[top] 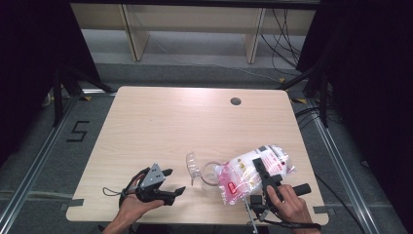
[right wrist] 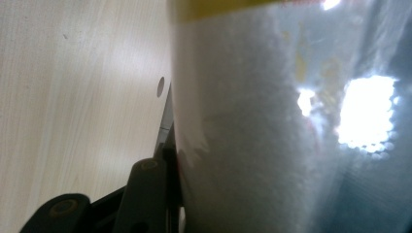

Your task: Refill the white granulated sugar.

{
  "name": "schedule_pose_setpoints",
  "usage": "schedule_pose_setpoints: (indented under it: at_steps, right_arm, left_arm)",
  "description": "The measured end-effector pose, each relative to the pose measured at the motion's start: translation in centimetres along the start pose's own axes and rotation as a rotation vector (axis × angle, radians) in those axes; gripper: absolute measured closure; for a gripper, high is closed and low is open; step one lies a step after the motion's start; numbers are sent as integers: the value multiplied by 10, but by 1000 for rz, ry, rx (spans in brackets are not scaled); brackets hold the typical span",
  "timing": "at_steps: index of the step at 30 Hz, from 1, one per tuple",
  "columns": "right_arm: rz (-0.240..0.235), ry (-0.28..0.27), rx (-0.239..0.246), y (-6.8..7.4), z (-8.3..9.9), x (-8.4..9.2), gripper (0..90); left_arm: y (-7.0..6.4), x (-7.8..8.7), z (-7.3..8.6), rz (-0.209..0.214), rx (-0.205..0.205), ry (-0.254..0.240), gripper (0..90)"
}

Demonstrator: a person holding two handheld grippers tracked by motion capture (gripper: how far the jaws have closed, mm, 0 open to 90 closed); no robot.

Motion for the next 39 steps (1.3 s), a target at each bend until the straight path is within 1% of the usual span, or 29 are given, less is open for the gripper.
schedule_pose_setpoints:
  at_steps: [3, 4, 5, 6, 8, 10, 11, 12, 13, 14, 15, 16, 17, 18, 19, 20, 21, 23, 24, 26, 29, 30, 31, 32, 34, 36, 37, 38, 39]
  right_arm:
    - [6, -2, 11, -1, -1, 0, 603]
    - [17, -8, 11, 0, -1, -1, 604]
    - [8, -1, 14, -1, -1, 0, 605]
    - [20, -8, 15, -1, -1, -1, 605]
    - [9, -2, 14, -1, -1, 0, 606]
    - [23, -8, 17, -1, 0, -1, 607]
    - [13, 0, 23, -1, -1, 0, 607]
    - [16, 0, 26, -2, -1, 0, 608]
    - [29, -8, 25, -2, 0, -1, 608]
    - [20, -3, 25, -2, -1, 0, 609]
    - [24, -6, 11, -1, 0, 0, 609]
    - [6, 17, 25, -1, 1, 1, 609]
    - [17, 4, 54, -4, 0, 1, 610]
    - [37, -12, 37, -5, -1, 0, 610]
    - [37, -12, 37, -5, -1, 0, 610]
    - [36, -13, 50, -6, -1, 0, 611]
    - [20, 6, 61, -5, 0, 1, 612]
    - [21, 13, 31, -2, 0, 1, 613]
    - [31, 5, 17, -1, -1, 0, 613]
    - [43, -18, 85, -7, -2, -1, 614]
    - [43, -16, 80, -7, -2, 0, 616]
    - [50, -20, 81, -7, -2, 0, 616]
    - [39, -14, 61, -4, -1, 0, 617]
    - [39, -18, 65, -5, -1, -1, 617]
    - [39, -13, 57, -4, -1, 0, 618]
    - [39, -19, 60, -4, -1, 0, 619]
    - [47, -22, 80, -6, -2, 0, 619]
    - [47, -22, 80, -6, -2, 0, 619]
    - [42, -23, 67, -4, -2, 0, 620]
  left_arm:
    - [0, 0, 0, 0, 1, 1, 231]
    - [0, 0, 0, 0, 2, 1, 231]
    - [0, 0, 0, 0, 1, 1, 231]
    - [0, 0, 0, 0, 2, 0, 231]
    - [0, 0, 0, 0, 3, 0, 231]
    - [0, 0, 0, 1, 2, 1, 231]
    - [0, 0, 0, 2, 1, 4, 231]
    - [0, 0, 0, 4, 0, 7, 231]
    - [0, 0, 0, 6, 2, 6, 231]
    - [-1, -1, 0, 4, 15, 3, 231]
    - [-1, -1, 0, 4, 15, 3, 231]
    - [-1, -1, 0, 3, 11, 2, 231]
    - [-1, -1, 0, 4, 10, 3, 231]
    - [-1, -1, 0, 3, 12, 1, 231]
    - [-1, -1, 0, 3, 12, 1, 231]
    - [-1, -1, 0, 3, 14, 1, 231]
    - [-1, 0, 0, 6, 13, 5, 231]
    - [0, 0, 0, 6, 8, 6, 231]
    - [0, 0, 0, 2, 1, 4, 231]
    - [0, 0, 0, 3, 1, 5, 231]
    - [0, 0, 0, 4, 0, 6, 231]
    - [-1, 0, 0, 6, 9, 6, 231]
    - [-1, 0, 0, 7, 13, 6, 231]
    - [0, 0, 0, 4, -1, 7, 231]
    - [0, 0, 0, 3, 0, 6, 231]
    - [0, 0, 0, 0, 1, 1, 231]
    - [0, 0, 0, 4, 0, 7, 231]
    - [0, 0, 0, 4, 0, 7, 231]
    - [0, 0, 0, 4, -2, 7, 231]
Point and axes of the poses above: each handheld gripper's, and its own axes: x roughly backward along the jaws, z roughly out of its underside, y roughly to its left, the point moved 3 cm from there along -x, roughly forward along the jaws, and after that the axes turned 4 degrees about -x, right-handed, at the moved point
